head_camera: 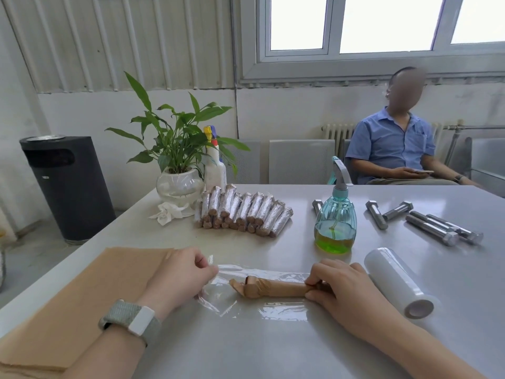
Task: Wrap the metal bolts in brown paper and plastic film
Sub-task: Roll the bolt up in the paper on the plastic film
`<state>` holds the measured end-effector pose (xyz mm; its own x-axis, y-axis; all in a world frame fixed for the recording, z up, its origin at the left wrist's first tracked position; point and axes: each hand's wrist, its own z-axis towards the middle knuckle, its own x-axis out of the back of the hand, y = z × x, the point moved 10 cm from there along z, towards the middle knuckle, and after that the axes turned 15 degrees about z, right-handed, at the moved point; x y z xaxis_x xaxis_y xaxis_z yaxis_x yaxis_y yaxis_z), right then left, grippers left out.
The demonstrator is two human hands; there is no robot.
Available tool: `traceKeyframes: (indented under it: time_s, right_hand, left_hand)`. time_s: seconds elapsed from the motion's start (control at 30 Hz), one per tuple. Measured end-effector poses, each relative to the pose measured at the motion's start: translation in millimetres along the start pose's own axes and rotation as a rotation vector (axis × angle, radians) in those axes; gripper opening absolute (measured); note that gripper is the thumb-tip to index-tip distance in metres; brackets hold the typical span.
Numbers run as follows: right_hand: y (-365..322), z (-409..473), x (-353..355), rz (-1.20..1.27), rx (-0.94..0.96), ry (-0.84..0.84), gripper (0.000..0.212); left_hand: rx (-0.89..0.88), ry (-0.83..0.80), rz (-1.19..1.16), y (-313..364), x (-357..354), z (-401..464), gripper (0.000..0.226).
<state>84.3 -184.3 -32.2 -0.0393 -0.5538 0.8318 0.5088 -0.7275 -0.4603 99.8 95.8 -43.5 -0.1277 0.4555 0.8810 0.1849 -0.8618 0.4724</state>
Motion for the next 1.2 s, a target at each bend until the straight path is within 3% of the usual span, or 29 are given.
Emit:
traceKeyframes:
  time_s: [0.23, 0.47, 0.83, 1.2]
  right_hand:
    - [1, -1, 1, 0.010, -0.011, 0.007, 0.009]
    - [5, -1, 2, 0.032, -0.015, 0.012, 0.009]
    - [10, -1, 5, 0.042, -0.025, 0.007, 0.011]
    - [12, 0, 6, 0.080, -0.022, -0.011, 0.009]
  left_hand:
    - [0.056, 0.012, -0.363, 7, -1, 2, 0.020]
    - [0.073, -0.140, -0.308, 8, -11, 4, 0.026]
    - [0.052, 0.004, -0.394, 19, -3, 6, 0.021]
    - [-0.067, -0.244, -0.590, 102, -30, 5, 0.017]
